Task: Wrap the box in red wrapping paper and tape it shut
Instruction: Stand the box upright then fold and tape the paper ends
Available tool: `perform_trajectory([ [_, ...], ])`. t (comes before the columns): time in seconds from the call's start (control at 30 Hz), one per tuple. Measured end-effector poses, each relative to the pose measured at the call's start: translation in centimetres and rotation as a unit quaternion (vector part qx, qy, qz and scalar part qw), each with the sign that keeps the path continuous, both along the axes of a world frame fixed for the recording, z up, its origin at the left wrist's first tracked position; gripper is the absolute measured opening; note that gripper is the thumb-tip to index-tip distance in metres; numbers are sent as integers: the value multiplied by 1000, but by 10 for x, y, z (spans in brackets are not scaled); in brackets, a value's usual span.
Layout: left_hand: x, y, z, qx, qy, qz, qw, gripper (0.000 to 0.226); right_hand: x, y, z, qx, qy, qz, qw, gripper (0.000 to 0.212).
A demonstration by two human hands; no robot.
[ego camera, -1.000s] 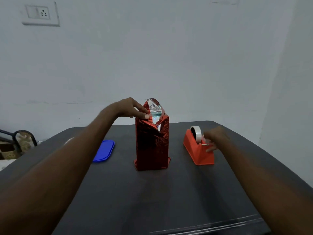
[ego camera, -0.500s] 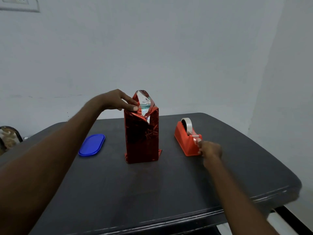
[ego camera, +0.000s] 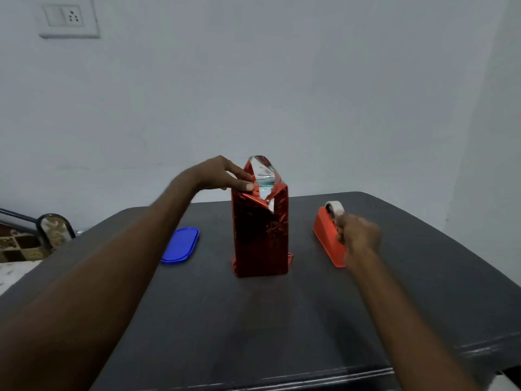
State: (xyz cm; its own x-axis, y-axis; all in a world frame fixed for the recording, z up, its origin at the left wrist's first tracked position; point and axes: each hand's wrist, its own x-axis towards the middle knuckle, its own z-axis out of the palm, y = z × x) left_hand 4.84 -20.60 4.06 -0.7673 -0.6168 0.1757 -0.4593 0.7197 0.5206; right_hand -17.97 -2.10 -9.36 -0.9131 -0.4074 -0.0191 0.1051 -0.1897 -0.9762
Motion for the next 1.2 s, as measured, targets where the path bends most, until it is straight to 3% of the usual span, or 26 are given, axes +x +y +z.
perform_trajectory([
  [0.17, 3, 2, -3, -13, 10, 6, 1000, 41, 42, -22, 88, -7, 254, 175, 951, 23],
  [0.27, 3, 3, -4, -10, 20, 3, 1000, 41, 60, -40, 131, 74, 358, 248, 897, 23],
  [0.4, 3, 1, -7, -15, 22, 0, 1000, 40, 70, -68, 155, 203, 480, 242, 819, 23],
  [0.7, 2, -4, -10, -27, 21, 3, 999, 38, 76, -101, 161, 408, 547, 211, 700, 42],
  [0.9, 1, -6, -12, -24, 24, -4, 999, 37, 82, -90, 152, 411, 628, 121, 650, 48],
  [1.0, 2, -7, -11, -23, 24, -8, 999, 37, 81, -82, 150, 352, 668, 61, 652, 40],
  [1.13, 1, -5, -11, -24, 32, -6, 999, 39, 74, -76, 148, 225, 635, -10, 739, 39],
  [1.2, 1, -5, -11, -25, 32, -3, 999, 41, 71, -77, 145, 263, 562, 32, 783, 57],
])
